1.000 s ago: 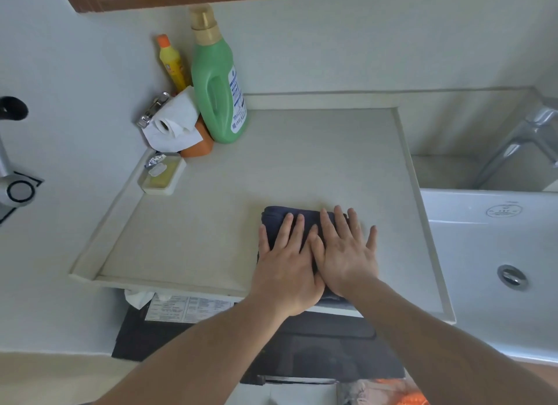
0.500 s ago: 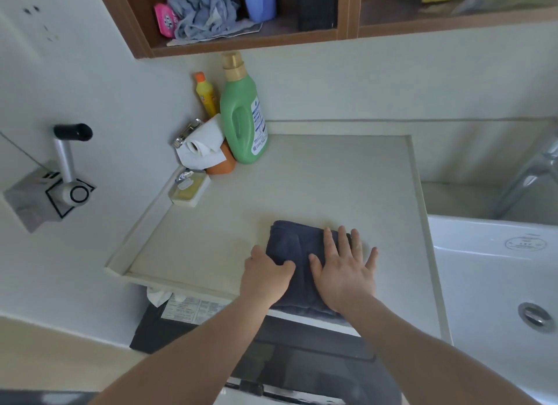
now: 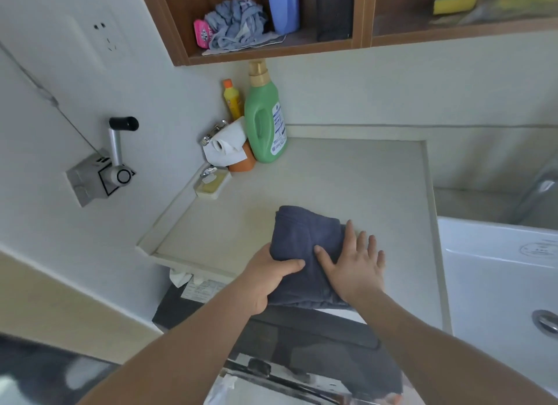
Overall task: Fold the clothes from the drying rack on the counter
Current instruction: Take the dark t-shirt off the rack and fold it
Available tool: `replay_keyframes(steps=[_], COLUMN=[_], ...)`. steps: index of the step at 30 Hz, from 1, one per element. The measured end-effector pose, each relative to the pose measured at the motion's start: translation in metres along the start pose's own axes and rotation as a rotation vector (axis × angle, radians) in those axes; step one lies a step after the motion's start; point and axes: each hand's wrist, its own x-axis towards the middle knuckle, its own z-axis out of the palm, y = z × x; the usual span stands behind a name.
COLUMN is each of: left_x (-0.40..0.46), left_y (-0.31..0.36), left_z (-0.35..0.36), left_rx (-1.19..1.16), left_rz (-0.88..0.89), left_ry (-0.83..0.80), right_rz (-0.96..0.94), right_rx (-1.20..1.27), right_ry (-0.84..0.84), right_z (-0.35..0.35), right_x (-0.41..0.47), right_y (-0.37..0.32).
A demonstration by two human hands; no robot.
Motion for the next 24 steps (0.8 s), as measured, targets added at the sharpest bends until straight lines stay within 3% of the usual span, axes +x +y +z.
replay_keyframes(steps=[5,10,13,19,24], left_x=[-0.03,-0.061,-0.081,-0.128,-0.143], left_y=[-0.006,-0.04,-0.077,-0.149,-0.186], left_z=[-0.012,-0.024,-0.015,0.026,0.062], left_rx=[-0.104,0.002,0.152,0.31,0.429], left_rz=[0.098,0.094,0.073,0.004,-0.041], left_ry=[-0.175,-0.34,-0.409,-0.471,-0.416], right_rz=[0.108,0.337,0.517,0.756,0.804], right_rx=[0.905,1.273,1.379,1.284,1.398], right_ry=[-0.003,-0.083,-0.073,0.084,-0.013], right_z=[-0.018,-0.013,0.01,0.048,0.066], right_x=[-0.039,-0.12,-0.179,-0.273,-0.317], right_y=[-0.002,0.017,0.044,0.094,0.137])
